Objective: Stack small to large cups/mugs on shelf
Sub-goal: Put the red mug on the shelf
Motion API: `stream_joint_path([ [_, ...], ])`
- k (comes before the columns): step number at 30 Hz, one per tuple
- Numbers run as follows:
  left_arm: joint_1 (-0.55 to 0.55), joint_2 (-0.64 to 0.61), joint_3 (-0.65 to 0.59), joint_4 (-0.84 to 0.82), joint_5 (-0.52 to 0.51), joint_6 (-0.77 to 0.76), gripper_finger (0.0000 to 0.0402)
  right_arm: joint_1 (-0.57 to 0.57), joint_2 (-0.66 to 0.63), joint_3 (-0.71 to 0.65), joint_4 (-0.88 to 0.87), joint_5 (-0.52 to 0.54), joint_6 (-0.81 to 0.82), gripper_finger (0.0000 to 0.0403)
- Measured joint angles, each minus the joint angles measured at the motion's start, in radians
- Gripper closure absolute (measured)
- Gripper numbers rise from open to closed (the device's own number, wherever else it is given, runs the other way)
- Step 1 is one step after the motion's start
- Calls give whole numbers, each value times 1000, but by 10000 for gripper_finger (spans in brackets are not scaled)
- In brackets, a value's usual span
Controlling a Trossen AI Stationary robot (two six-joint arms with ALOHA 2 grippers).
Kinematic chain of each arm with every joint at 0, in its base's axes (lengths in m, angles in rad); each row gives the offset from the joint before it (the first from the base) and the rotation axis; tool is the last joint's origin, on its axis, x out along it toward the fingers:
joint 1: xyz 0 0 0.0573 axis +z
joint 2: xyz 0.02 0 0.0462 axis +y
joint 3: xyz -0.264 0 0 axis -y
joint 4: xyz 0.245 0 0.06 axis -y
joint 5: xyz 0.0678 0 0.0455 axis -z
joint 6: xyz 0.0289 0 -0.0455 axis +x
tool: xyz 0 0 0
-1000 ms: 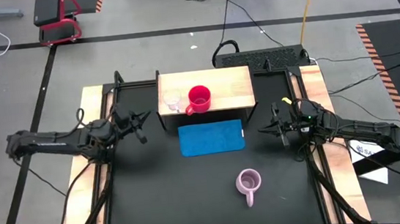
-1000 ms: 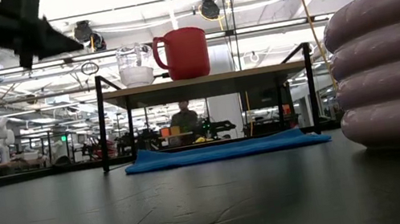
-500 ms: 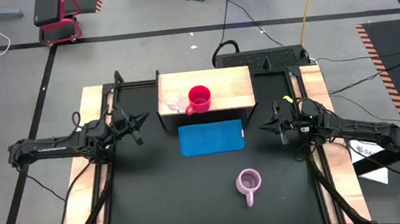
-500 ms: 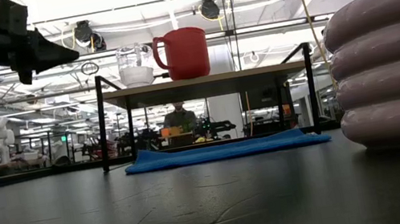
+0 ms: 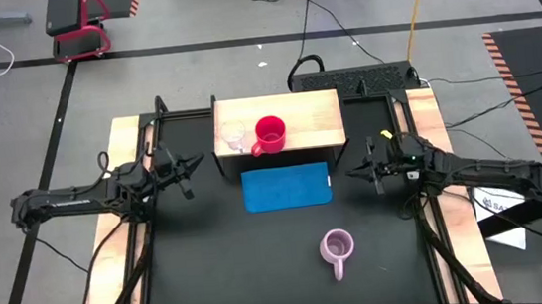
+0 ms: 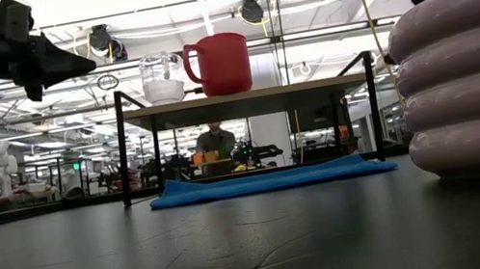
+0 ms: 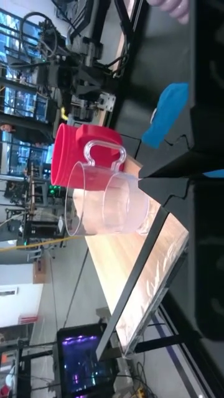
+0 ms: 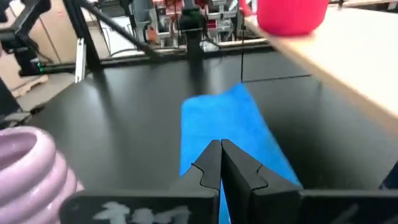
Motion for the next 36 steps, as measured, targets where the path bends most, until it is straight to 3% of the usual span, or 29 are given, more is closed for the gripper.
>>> stream_joint_path([
  [20,0,0,0,-47,19,27,398,-51,399,233,98,-17,-36,403],
  [36,0,0,0,-74,19,34,398,-51,472,240,143,-34,-62,403],
])
